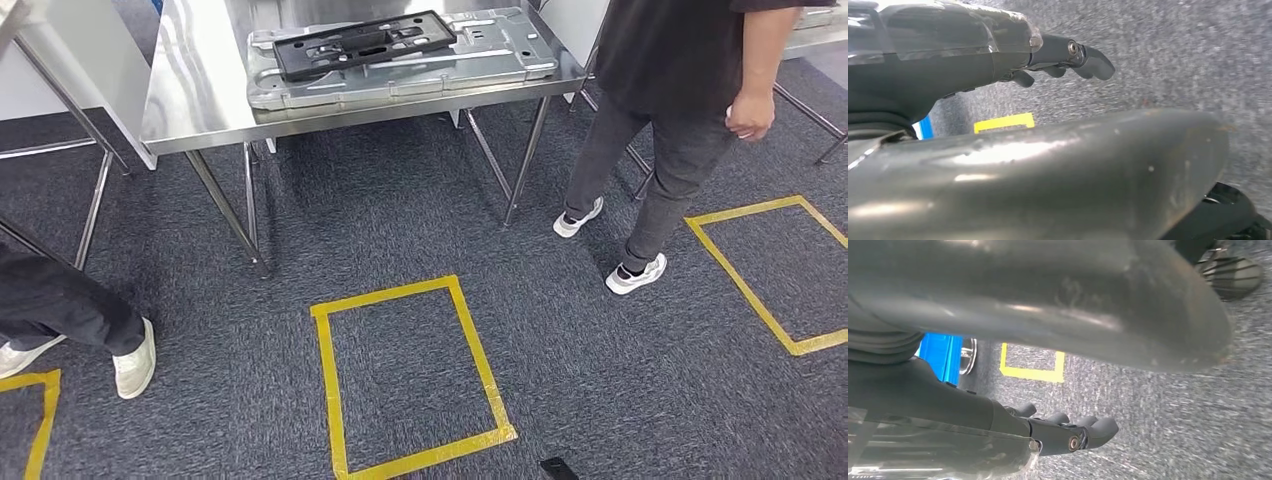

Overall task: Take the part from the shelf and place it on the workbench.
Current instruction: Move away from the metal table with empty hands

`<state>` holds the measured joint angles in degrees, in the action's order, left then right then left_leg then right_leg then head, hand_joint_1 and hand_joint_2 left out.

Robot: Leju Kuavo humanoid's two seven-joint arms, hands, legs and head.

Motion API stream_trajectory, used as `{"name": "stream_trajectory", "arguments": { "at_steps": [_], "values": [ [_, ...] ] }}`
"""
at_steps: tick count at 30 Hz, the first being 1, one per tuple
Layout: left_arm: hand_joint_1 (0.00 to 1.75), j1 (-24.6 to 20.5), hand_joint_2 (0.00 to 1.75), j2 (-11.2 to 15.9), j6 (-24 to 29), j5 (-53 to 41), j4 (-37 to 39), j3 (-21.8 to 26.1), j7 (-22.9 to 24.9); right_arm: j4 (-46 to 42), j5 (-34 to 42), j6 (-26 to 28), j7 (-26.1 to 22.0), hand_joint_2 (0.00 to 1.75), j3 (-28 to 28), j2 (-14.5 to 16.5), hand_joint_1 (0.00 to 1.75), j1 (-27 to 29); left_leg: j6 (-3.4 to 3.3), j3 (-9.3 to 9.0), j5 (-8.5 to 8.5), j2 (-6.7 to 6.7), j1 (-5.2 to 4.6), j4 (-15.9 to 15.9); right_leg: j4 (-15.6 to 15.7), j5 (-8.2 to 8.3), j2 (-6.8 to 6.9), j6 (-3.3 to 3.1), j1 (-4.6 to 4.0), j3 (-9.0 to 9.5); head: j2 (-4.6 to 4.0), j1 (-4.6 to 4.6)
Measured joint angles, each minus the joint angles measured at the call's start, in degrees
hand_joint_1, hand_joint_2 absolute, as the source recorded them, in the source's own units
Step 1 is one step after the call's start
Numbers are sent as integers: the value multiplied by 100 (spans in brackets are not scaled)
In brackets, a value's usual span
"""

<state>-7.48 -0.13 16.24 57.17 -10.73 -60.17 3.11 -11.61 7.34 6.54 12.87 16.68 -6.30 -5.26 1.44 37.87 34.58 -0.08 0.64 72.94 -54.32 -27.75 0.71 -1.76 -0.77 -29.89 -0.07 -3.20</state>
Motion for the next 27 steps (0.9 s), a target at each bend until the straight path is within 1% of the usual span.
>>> {"name": "stream_trajectory", "arguments": {
  "at_steps": [1, 2, 3, 4, 5, 6, 7, 8, 9, 10, 12, 13, 14, 15, 16, 17, 18, 19, 20, 21, 22, 23, 24, 25, 27],
  "values": [
    [0, -1, 0, 1, 0, 1, 0, -1, 3, 0, -7, 0, -13, 44, 0, 4, 0, 1, -6, -217, -164, 5, 0, -219, -69, 21, 0, 13, 2, -99, 0, 5],
    [0, -6, 0, 3, 0, 1, 0, -1, 4, 0, -8, 0, -26, 87, 0, 8, 0, 2, -19, -496, -253, 10, -1, -567, -147, 33, 0, 29, 2, -193, 0, 9],
    [0, -12, 0, 5, 0, 1, 0, -1, 5, 0, -8, 0, -43, 131, 0, 11, 0, 1, -40, -764, -267, 13, -5, -942, -232, 41, 0, 49, -2, -274, 0, 8],
    [0, -17, 0, 8, 0, 1, 0, 0, 7, 0, -8, 0, -62, 175, 0, 15, 0, 0, -63, -956, -225, 13, -10, -1239, -301, 53, 1, 74, -6, -334, 0, 2],
    [0, -22, 0, 10, 0, 1, 0, 0, 8, 0, -8, 0, -86, 175, 0, 17, 0, 0, -83, -1051, -164, 10, -18, -1419, -347, 74, 1, 105, -9, -379, 0, -2],
    [0, -21, 0, 13, -1, 2, 0, 0, 9, 0, -7, -1, -114, 175, 1, 20, 0, 0, -112, -1060, -148, 6, -25, -1486, -370, 105, 0, 139, -8, -406, 0, -9],
    [0, -17, 0, 13, -1, 4, 0, -1, 10, 0, 1, -1, -140, 175, 2, 21, 0, 4, -151, -1032, -168, 5, -17, -1503, -377, 126, -7, 173, 1, -431, 0, -8],
    [0, -13, 0, 13, -2, 5, 1, -1, 11, 0, 14, -3, -164, 175, 3, 23, 0, 9, -192, -1002, -203, 5, -8, -1515, -402, 94, -18, 212, 9, -457, 0, 0],
    [0, -10, 0, 13, -2, 7, 1, -1, 13, 1, 28, -6, -182, 175, 5, 24, 0, 17, -241, -961, -252, 7, 3, -1527, -511, -43, -29, 257, 20, -494, 0, -12],
    [0, -9, 0, 12, -2, 8, 1, -1, 14, 2, 43, -8, -194, 175, 6, 22, 0, 23, -280, -911, -303, 9, 14, -1535, -715, -267, -40, 302, 37, -546, 0, -27],
    [0, -8, 0, 13, -2, 10, 0, -1, 16, 4, 60, -11, -205, 175, 7, 25, 0, 24, -309, -791, -400, 9, 10, -1532, -1357, -795, -45, 376, 71, -652, 0, -79],
    [0, -7, 0, 13, -1, 14, 0, -1, 17, 4, 68, -10, -208, 175, 8, 31, 0, 21, -309, -728, -447, 11, 8, -1530, -1644, -932, -45, 394, 87, -674, 0, -96],
    [0, -5, 0, 13, -1, 19, 0, -1, 15, 4, 75, -10, -210, 175, 9, 36, 0, 19, -300, -663, -494, 14, 5, -1528, -1800, -944, -44, 400, 99, -641, 0, -109],
    [0, -4, 0, 13, -1, 25, 0, -1, 11, 4, 82, -9, -212, 175, 10, 41, 0, 19, -291, -600, -539, 17, 2, -1528, -1762, -839, -45, 394, 106, -530, 0, -125],
    [0, -4, 0, 13, -1, 31, 0, 0, 7, 4, 87, -7, -213, 175, 11, 44, 0, 18, -278, -547, -584, 20, -1, -1527, -1514, -664, -45, 377, 110, -335, 0, -143],
    [0, -5, 0, 12, -1, 35, 0, 1, 4, 4, 89, -5, -214, 175, 11, 43, 0, 16, -264, -506, -623, 23, -3, -1527, -1114, -498, -49, 349, 109, -75, 0, -166],
    [0, -6, 0, 8, 0, 38, 0, 1, 3, 4, 90, -3, -215, 175, 11, 42, 0, 12, -242, -471, -660, 28, -8, -1525, -676, -406, -58, 315, 99, 185, 0, -186],
    [0, -8, 0, 5, 0, 40, 0, 2, 2, 4, 90, -2, -215, 175, 11, 41, 0, 7, -214, -440, -698, 37, -10, -1526, -326, -375, -67, 282, 85, 377, 0, -200],
    [0, -9, 0, 1, 0, 40, 0, 2, 5, 4, 89, -1, -216, 175, 12, 40, 0, 4, -181, -413, -735, 47, -8, -1528, -108, -387, -75, 255, 68, 482, 0, -210],
    [0, -10, 0, -2, -1, 41, 0, 1, 12, 4, 89, 1, -216, 175, 12, 39, 0, 2, -144, -388, -774, 57, -6, -1532, -16, -413, -79, 234, 51, 505, 0, -215],
    [0, -8, 0, -3, -1, 42, 0, 1, 20, 5, 91, 1, -216, 131, 12, 39, 0, 3, -109, -372, -805, 64, -5, -1537, 19, -402, -77, 207, 46, 488, 0, -220],
    [0, -6, 0, -3, -2, 42, 0, 0, 27, 5, 94, 2, -216, 87, 12, 39, 0, 6, -80, -349, -791, 63, -5, -1514, 52, -375, -63, 173, 49, 480, 0, -219],
    [0, -6, 0, -3, -2, 43, 0, 0, 31, 6, 104, 2, -220, 44, 11, 40, 0, 10, -57, -304, -704, 52, -9, -1421, 85, -343, -57, 132, 57, 469, 0, -200],
    [0, -7, 0, -3, -2, 45, 0, 1, 30, 7, 122, 2, -226, 0, 11, 42, 0, 13, -39, -216, -538, 35, -12, -1214, 108, -303, -54, 90, 66, 453, 0, -161],
    [0, -5, 0, -2, -2, 52, 0, 2, 26, 10, 182, -2, -246, 0, 11, 44, 0, 18, -14, 59, -91, 4, -12, -509, 96, -253, -76, 40, 59, 389, 0, -61]
  ]
}}
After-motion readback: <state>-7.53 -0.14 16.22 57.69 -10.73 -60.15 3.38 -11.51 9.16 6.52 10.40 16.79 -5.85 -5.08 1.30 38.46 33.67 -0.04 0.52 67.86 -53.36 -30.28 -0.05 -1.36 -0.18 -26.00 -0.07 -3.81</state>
